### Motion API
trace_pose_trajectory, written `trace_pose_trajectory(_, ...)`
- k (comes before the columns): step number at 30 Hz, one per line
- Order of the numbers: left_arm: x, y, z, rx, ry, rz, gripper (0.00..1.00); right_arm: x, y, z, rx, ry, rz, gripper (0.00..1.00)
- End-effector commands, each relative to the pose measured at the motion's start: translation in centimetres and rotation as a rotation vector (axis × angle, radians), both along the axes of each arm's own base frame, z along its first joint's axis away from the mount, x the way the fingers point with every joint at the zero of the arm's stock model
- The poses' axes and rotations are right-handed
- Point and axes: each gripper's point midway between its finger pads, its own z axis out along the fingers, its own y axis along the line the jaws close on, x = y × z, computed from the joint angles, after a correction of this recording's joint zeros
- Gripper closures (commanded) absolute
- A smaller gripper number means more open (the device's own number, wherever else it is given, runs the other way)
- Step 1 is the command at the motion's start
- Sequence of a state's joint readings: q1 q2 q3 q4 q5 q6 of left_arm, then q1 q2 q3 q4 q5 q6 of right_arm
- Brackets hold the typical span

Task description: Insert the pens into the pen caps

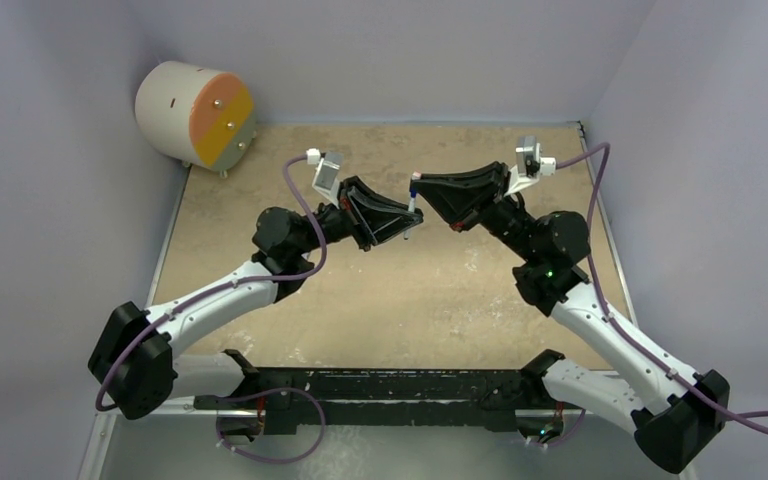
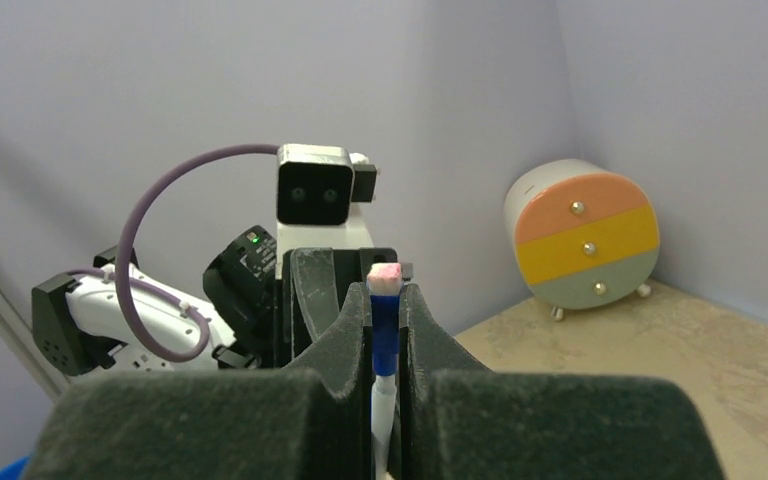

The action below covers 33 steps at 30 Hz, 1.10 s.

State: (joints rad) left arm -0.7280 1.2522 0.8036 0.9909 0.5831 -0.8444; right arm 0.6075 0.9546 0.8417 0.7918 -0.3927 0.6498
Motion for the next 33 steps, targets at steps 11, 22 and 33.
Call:
trace_pose_trajectory(11,0.5,2.2,5.0,0.045,-0.276,0.217,1.0,-0.3,0.5,-3.9,-0.075,0.181,0.054,1.0)
trace_pose_trajectory(22,1.1,2.8,7.1,-0.017,-0.307,0.278,1.0,-1.0,1.3,-6.6,-0.044,0.298,0.149,1.0)
trace_pose_trajectory(33,1.5,3.0,8.7,-0.057,-0.31,0.305,1.0,-1.2,1.2,-8.4,-0.095,0.299,0.123,1.0)
